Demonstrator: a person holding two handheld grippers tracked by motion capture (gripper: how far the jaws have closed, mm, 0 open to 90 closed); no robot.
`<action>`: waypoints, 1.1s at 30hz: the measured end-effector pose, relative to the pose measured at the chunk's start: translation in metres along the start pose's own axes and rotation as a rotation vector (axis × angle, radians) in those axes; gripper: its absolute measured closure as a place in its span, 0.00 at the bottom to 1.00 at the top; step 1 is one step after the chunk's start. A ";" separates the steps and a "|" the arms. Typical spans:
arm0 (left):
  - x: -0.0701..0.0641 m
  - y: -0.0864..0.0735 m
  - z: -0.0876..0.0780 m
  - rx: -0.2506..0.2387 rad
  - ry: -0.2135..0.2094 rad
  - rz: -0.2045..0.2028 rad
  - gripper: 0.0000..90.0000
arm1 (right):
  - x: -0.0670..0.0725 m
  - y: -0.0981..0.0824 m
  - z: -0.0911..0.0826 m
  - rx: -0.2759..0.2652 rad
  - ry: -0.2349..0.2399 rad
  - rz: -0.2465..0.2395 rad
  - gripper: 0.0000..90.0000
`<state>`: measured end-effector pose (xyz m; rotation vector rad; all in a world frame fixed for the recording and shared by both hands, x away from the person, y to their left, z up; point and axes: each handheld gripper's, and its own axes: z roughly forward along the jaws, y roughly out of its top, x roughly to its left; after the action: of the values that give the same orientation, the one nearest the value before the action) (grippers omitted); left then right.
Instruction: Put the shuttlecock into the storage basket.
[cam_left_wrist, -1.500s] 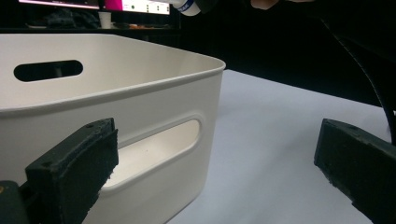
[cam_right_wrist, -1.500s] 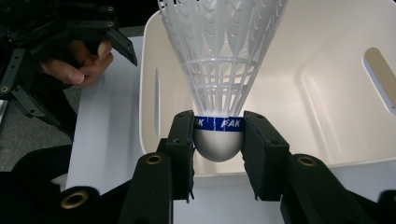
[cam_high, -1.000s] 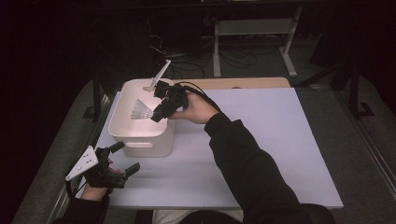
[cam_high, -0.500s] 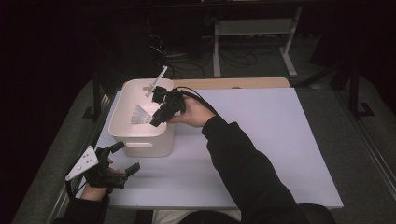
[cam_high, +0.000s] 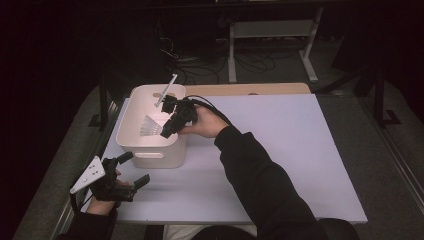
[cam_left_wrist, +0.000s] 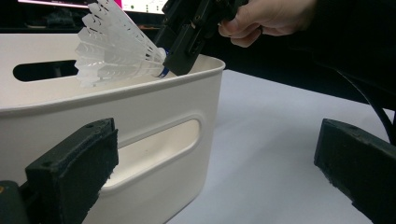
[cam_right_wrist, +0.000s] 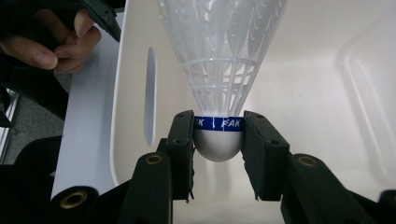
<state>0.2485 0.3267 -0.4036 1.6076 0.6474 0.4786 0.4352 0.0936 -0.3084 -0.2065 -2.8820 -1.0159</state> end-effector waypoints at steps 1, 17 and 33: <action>0.000 0.000 0.000 0.000 0.000 0.000 0.00 | -0.001 0.000 -0.002 -0.008 -0.010 0.008 0.64; 0.000 0.000 0.000 0.001 0.002 -0.001 0.00 | -0.003 -0.004 -0.026 -0.055 -0.100 0.075 0.31; 0.000 0.000 0.000 0.002 0.002 -0.003 0.00 | -0.001 -0.019 -0.056 -0.131 -0.202 0.112 0.10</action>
<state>0.2485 0.3267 -0.4037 1.6083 0.6515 0.4772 0.4346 0.0439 -0.2771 -0.5013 -2.9391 -1.2288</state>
